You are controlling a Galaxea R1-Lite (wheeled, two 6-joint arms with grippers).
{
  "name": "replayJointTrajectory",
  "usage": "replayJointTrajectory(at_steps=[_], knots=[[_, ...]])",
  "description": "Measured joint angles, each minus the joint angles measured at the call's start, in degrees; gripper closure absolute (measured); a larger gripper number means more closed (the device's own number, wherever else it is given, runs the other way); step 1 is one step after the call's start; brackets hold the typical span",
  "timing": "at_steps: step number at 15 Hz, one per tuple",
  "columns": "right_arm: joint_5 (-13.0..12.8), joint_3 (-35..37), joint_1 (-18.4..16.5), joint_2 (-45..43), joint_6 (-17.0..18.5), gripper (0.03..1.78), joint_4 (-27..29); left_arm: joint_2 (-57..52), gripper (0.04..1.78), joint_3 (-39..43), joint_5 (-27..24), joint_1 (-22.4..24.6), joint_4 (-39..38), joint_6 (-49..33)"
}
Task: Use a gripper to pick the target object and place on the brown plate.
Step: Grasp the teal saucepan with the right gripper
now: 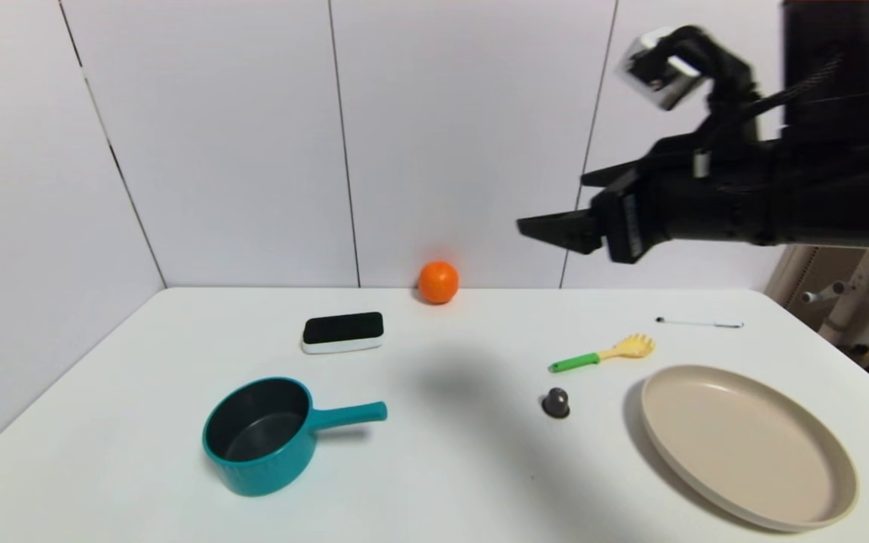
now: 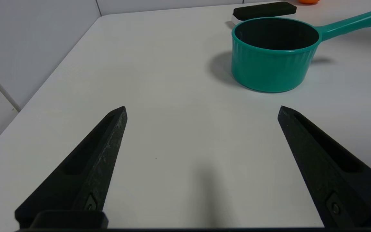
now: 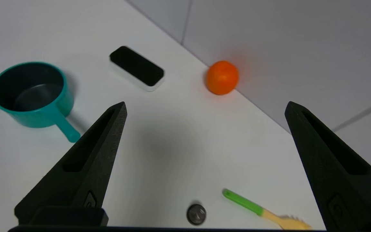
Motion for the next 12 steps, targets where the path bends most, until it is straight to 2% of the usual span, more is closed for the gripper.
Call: replayJointTrajectory(at_steps=[5, 6, 9, 12], knots=[[0.20, -13.42, 11.78, 15.76, -3.01, 0.12, 0.46, 0.00, 0.13, 0.00, 0.00, -0.02, 0.00, 0.00], [0.90, -15.65, 13.68, 18.05, -3.47, 0.12, 0.48, 0.00, 0.13, 0.00, 0.02, -0.02, -0.02, 0.00], [7.28, -19.38, 18.20, 23.09, -5.13, 0.12, 2.60, 0.00, 0.13, 0.00, 0.00, -0.02, 0.00, -0.02], [8.31, -20.41, 20.74, 26.56, -5.90, 0.12, 4.55, 0.00, 0.13, 0.00, 0.02, -0.02, 0.00, 0.00]])
